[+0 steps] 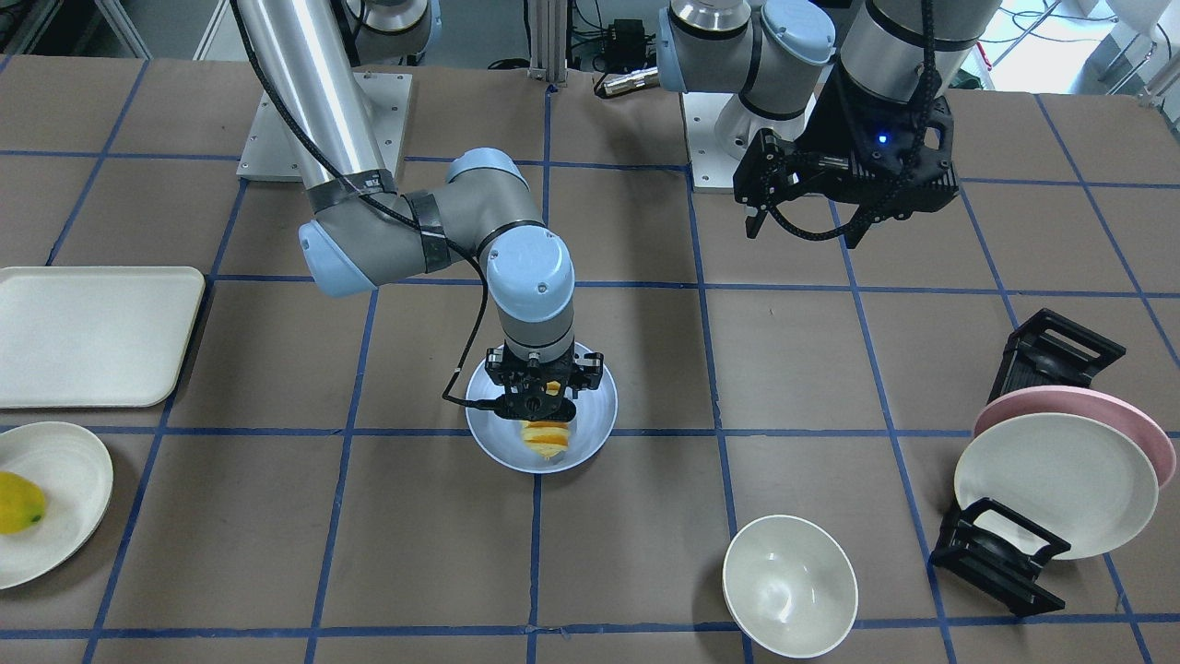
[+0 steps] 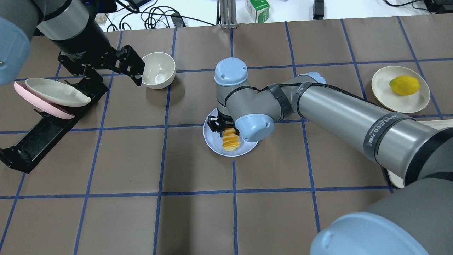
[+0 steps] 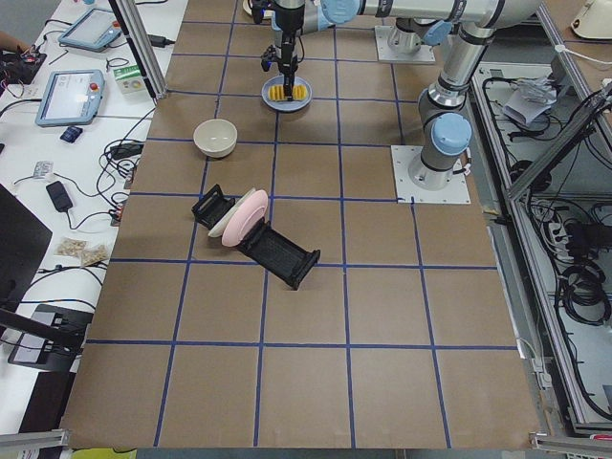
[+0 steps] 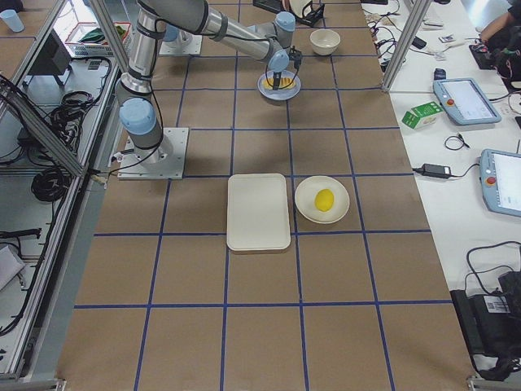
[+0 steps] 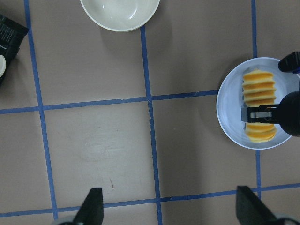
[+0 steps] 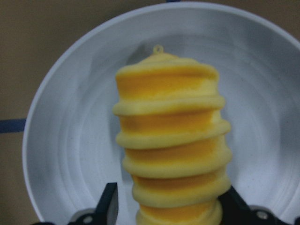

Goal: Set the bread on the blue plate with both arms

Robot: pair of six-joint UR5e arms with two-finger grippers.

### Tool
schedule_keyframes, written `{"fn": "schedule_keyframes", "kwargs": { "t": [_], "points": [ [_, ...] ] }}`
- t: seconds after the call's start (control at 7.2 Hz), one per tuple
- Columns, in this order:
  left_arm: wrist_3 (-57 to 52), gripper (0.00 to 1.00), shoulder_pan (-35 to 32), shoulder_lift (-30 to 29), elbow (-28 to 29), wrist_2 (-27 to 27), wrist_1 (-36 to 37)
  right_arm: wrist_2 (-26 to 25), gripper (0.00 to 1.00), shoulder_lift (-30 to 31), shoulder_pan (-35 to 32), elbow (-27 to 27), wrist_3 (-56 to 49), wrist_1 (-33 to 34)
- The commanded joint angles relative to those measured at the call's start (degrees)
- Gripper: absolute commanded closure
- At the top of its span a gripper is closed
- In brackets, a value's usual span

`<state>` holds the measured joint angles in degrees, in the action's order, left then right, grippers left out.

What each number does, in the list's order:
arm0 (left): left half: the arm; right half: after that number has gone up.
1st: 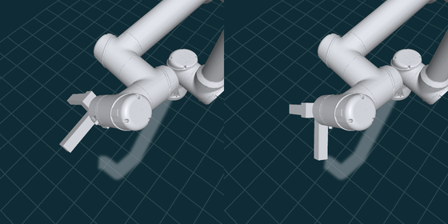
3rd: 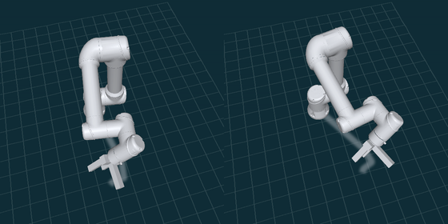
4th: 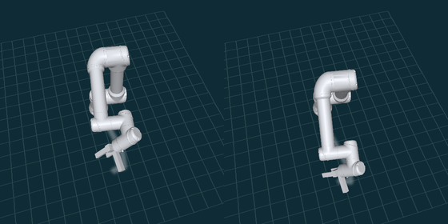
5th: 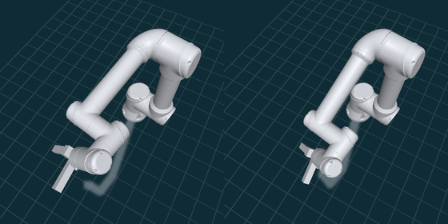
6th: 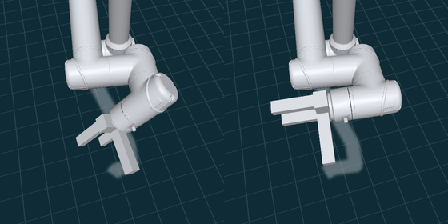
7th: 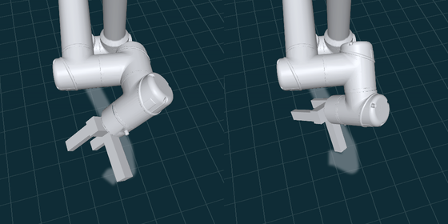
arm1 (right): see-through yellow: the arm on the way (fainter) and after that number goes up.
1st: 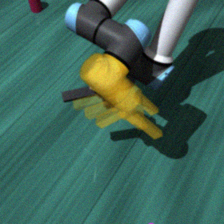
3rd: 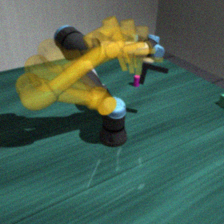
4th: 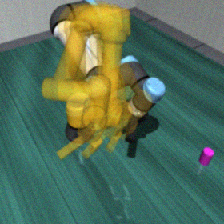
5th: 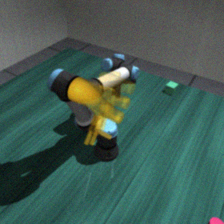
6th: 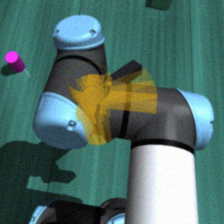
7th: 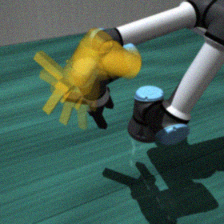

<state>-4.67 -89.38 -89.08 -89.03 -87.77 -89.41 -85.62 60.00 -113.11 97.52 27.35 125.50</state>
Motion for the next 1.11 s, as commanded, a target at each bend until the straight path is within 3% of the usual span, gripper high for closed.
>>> {"fn": "schedule_keyframes", "kwargs": {
  "t": [0.0, 0.42, 0.69, 0.97],
  "points": [
    [0.5, 0.00, 0.2, 1.0, 0.0, -0.4, 0.1, 0.4, 0.00, 0.3, 0.1, -0.7, 0.1, 0.4],
    [1.6, 0.00, 0.8, 1.9, -0.1, -0.9, -0.2, -0.6, 0.00, 5.8, 2.3, -2.8, -0.9, -2.7],
    [6.6, 0.00, 1.0, 1.4, 0.0, -1.2, 0.0, -5.9, 0.00, 12.4, 8.5, -5.7, -4.3, -14.1],
    [6.5, 0.00, 1.0, 0.4, 0.3, -1.0, 0.1, -5.7, 0.00, 17.2, 18.5, -11.9, -13.9, -27.1]
  ]
}}
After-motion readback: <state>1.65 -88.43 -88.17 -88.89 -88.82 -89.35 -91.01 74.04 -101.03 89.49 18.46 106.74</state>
